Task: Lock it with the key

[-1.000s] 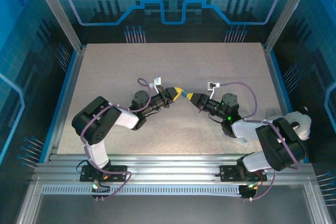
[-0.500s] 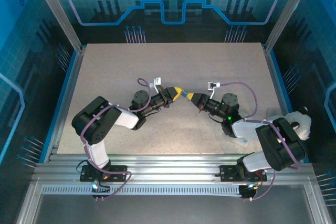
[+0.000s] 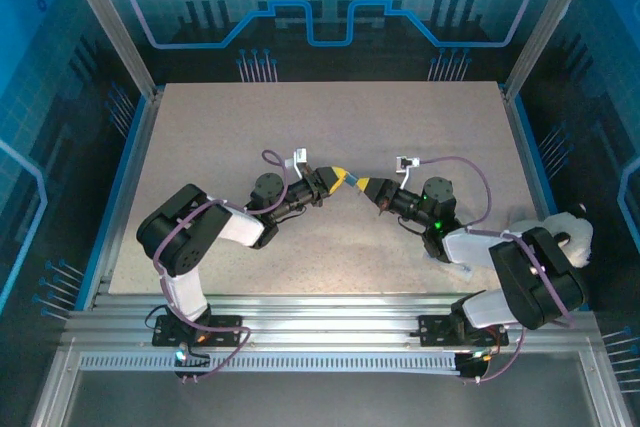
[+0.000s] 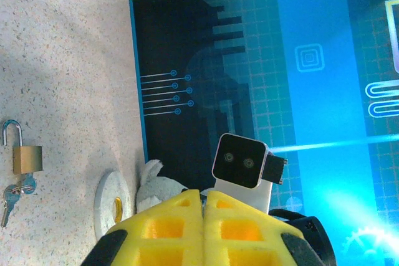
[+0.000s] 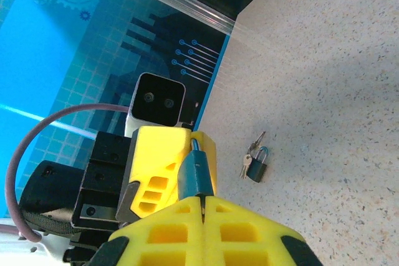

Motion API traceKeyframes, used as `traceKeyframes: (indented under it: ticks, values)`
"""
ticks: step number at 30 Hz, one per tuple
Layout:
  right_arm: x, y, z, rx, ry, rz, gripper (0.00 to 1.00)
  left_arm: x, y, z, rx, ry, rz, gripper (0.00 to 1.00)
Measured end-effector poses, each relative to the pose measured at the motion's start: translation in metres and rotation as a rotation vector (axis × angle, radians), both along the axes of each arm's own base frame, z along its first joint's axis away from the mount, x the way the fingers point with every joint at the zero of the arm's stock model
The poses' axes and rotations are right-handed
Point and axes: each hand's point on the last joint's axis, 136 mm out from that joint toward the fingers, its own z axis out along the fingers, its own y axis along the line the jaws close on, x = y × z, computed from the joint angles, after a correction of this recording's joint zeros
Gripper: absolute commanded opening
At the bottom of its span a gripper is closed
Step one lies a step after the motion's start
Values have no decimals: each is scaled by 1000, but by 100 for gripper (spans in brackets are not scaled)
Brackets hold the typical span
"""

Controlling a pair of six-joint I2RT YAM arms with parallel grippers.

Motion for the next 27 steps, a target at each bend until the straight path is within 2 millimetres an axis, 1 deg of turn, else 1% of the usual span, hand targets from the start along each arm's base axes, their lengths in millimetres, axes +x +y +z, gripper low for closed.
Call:
traceKeyframes:
  ticks: [9, 13, 18, 27]
  values:
    - [-1, 0, 0, -3, 2, 5, 0, 1, 3, 0, -2, -2, 6, 0]
    - [-1, 0, -1, -3, 4, 6, 0, 5, 12, 0, -1, -1, 29, 0]
    - [-1, -1, 0, -3, 3, 5, 0, 9, 21, -5, 3, 16, 61, 0]
    - [-1, -1, 0, -3, 3, 5, 0, 10, 22, -6, 2, 18, 64, 0]
